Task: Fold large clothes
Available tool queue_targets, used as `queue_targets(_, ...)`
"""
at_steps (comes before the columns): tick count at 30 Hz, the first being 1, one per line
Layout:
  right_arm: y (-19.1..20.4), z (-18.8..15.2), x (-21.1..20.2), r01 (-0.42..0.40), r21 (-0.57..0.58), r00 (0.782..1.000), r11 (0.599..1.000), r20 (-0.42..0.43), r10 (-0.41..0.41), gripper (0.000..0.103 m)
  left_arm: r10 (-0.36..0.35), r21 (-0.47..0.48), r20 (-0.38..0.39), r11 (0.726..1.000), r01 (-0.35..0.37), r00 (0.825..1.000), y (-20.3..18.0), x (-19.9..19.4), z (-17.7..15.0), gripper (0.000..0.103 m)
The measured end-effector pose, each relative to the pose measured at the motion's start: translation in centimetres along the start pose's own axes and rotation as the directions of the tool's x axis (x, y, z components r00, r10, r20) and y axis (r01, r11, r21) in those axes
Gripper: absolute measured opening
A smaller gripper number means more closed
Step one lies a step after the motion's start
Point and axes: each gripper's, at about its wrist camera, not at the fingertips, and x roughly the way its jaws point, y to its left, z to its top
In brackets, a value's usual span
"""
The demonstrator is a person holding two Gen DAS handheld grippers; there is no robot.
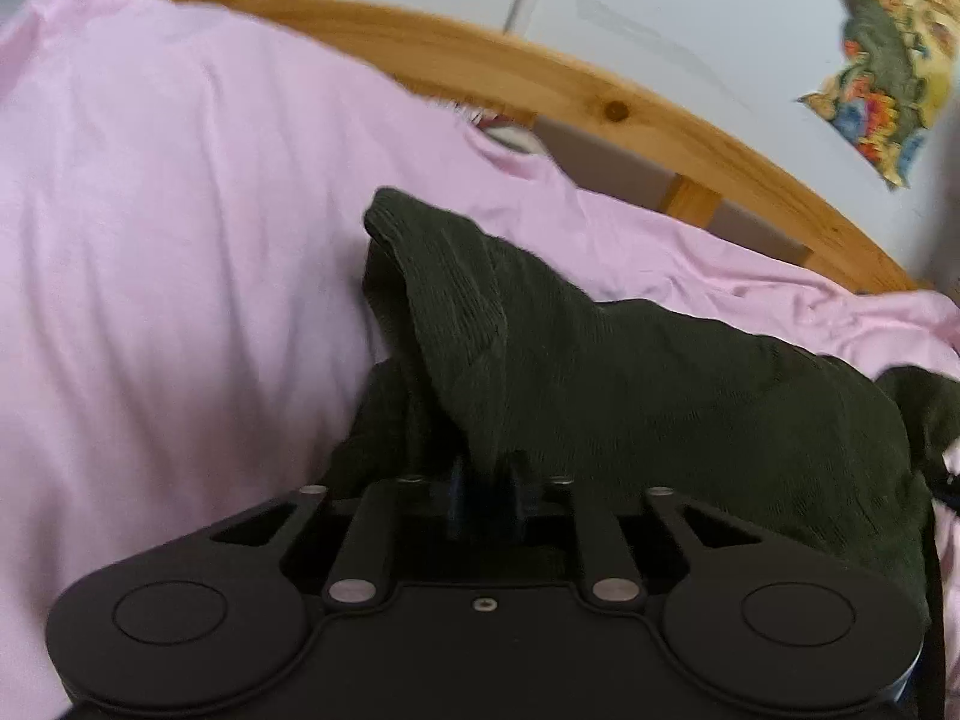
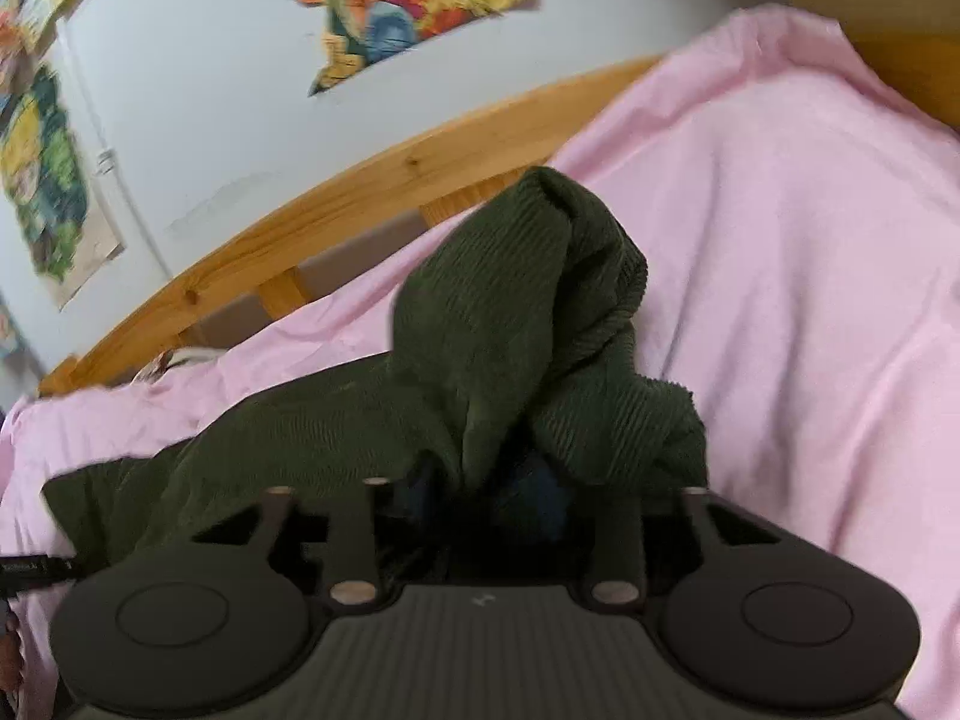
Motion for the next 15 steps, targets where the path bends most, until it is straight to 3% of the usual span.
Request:
queue_targets(1, 0.8, 0.1, -1.1, 0.009, -0.051, 1.000, 0.999, 0.014, -0.008, 0.058, 0.023, 0.017, 0.017, 1.000, -0.024, 1.000, -0.2, -1.1, -0.3, 0.050)
queue_targets(2, 1.7, 0.2, -3.2, 0.009, -0.112, 0.999, 0.994, 0.035, -0.005, 0.064, 0.050, 0.037, 0.048, 0.998, -0.052, 0.998, -0.5, -2.2, -0.5, 0.055)
queue_targets(4, 4.4, 0.4, -5.1, 0.058, -0.260, 0.992, 0.964, 0.120, -0.027, 0.066, 0.069, 0.098, 0.124, 0.992, -0.081, 0.990, -1.3, -3.9, -0.5, 0.057)
queue_targets(5, 5.8, 0.6, -5.8, 0.096, -0.342, 0.982, 0.935, 0.185, -0.034, 0.072, 0.071, 0.134, 0.157, 0.987, -0.092, 0.985, -2.0, -4.1, 0.1, 0.057)
queue_targets(6, 6.9, 0.9, -6.0, 0.154, -0.367, 0.951, 0.918, 0.308, -0.036, 0.083, 0.070, 0.167, 0.197, 0.981, -0.104, 0.978, -2.8, -4.2, 0.8, 0.060)
queue_targets(7, 8.3, 1.5, -5.7, 0.200, -0.405, 0.931, 0.892, 0.362, -0.044, 0.088, 0.061, 0.193, 0.234, 0.975, -0.108, 0.970, -3.7, -4.1, 1.7, 0.065)
queue_targets(8, 9.3, 2.3, -5.0, 0.236, -0.422, 0.918, 0.875, 0.393, -0.058, 0.094, 0.053, 0.208, 0.259, 0.972, -0.109, 0.964, -4.4, -3.9, 2.6, 0.069)
queue_targets(11, 10.8, 4.7, -1.2, 0.305, -0.436, 0.899, 0.847, 0.424, -0.105, 0.093, 0.044, 0.245, 0.302, 0.962, -0.122, 0.952, -6.5, -0.7, 5.3, 0.073)
queue_targets(12, 10.7, 5.5, 0.4, 0.335, -0.428, 0.896, 0.839, 0.419, -0.145, 0.088, 0.066, 0.250, 0.296, 0.958, -0.144, 0.953, -6.8, 0.8, 5.8, 0.068)
queue_targets(13, 10.2, 6.0, 1.9, 0.360, -0.419, 0.897, 0.834, 0.403, -0.184, 0.081, 0.098, 0.242, 0.268, 0.956, -0.165, 0.958, -6.7, 2.2, 6.2, 0.049)
queue_targets(14, 8.8, 5.8, 2.7, 0.394, -0.415, 0.891, 0.820, 0.392, -0.230, 0.068, 0.135, 0.223, 0.228, 0.957, -0.187, 0.964, -6.2, 3.6, 6.3, 0.036)
queue_targets(15, 8.0, 5.6, 3.8, 0.459, -0.404, 0.867, 0.791, 0.396, -0.301, 0.051, 0.180, 0.185, 0.176, 0.960, -0.212, 0.968, -5.1, 5.0, 6.3, 0.017)
